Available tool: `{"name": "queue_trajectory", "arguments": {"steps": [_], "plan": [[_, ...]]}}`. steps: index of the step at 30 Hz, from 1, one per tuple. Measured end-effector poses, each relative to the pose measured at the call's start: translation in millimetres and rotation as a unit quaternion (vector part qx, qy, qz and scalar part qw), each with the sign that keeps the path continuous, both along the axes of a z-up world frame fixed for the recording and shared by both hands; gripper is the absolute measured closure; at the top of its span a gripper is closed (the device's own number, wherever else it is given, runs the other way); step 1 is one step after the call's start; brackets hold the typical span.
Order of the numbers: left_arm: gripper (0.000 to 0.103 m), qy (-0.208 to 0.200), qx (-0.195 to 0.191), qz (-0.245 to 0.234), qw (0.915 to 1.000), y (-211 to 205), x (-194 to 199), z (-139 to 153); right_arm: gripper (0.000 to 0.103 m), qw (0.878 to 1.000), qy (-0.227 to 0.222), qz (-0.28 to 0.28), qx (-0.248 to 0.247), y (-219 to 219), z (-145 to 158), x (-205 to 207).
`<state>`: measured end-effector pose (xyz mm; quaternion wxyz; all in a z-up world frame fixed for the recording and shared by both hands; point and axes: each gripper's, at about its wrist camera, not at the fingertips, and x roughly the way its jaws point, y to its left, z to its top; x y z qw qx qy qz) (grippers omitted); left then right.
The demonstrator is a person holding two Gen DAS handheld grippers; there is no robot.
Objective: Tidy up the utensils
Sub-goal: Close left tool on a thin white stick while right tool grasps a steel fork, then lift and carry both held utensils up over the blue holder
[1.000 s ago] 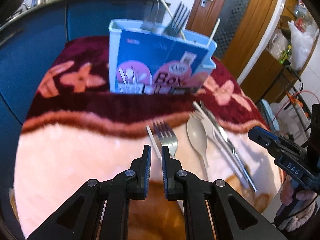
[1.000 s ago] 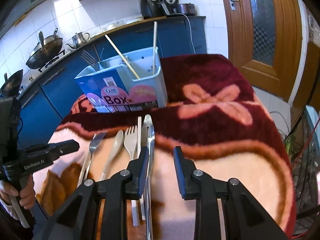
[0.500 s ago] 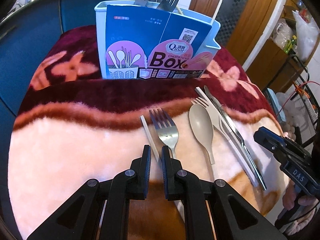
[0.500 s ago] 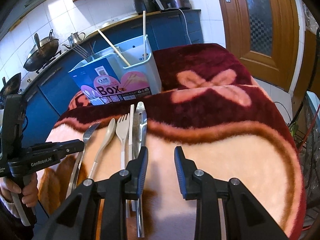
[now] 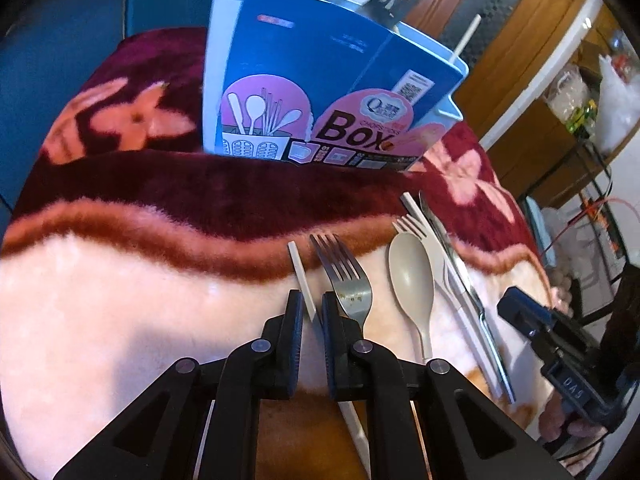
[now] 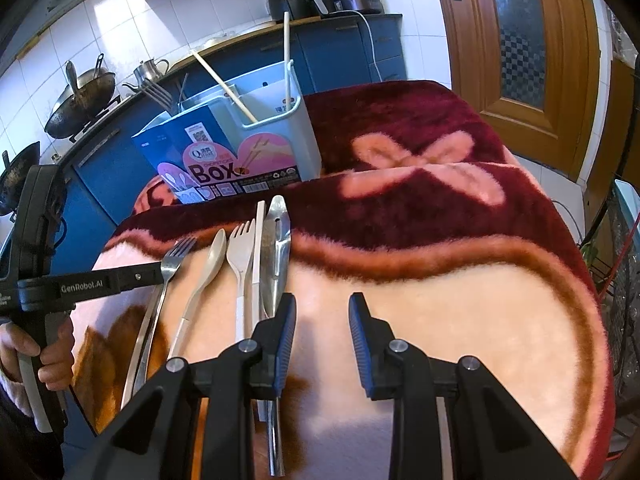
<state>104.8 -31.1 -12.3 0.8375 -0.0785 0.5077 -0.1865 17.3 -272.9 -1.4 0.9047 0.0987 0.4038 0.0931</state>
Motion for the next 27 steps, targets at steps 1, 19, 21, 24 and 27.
{"name": "queue_trajectory", "arguments": {"steps": [1, 19, 21, 24, 27], "plan": [[0.095, 0.0, -0.004, 0.002, 1.0, 1, 0, 0, 0.073, 1.0, 0.0, 0.0, -0.001, 1, 0, 0], [0.099, -0.123, -0.029, 0.079, 0.9887, 66, -30, 43, 0.073, 0.996, 0.004, 0.086, -0.02, 73, 23, 18], [0.099, -0.136, -0.025, 0.085, 0.9867, 71, -33, 47, 0.073, 0.995, 0.008, 0.099, -0.016, 85, 23, 21], [0.099, -0.155, -0.016, 0.096, 0.9832, 80, -38, 52, 0.073, 0.993, 0.021, 0.116, -0.004, 99, 20, 26], [0.099, -0.16, -0.019, 0.102, 0.9817, 86, -41, 54, 0.073, 0.991, 0.036, 0.127, -0.002, 112, 15, 34]]}}
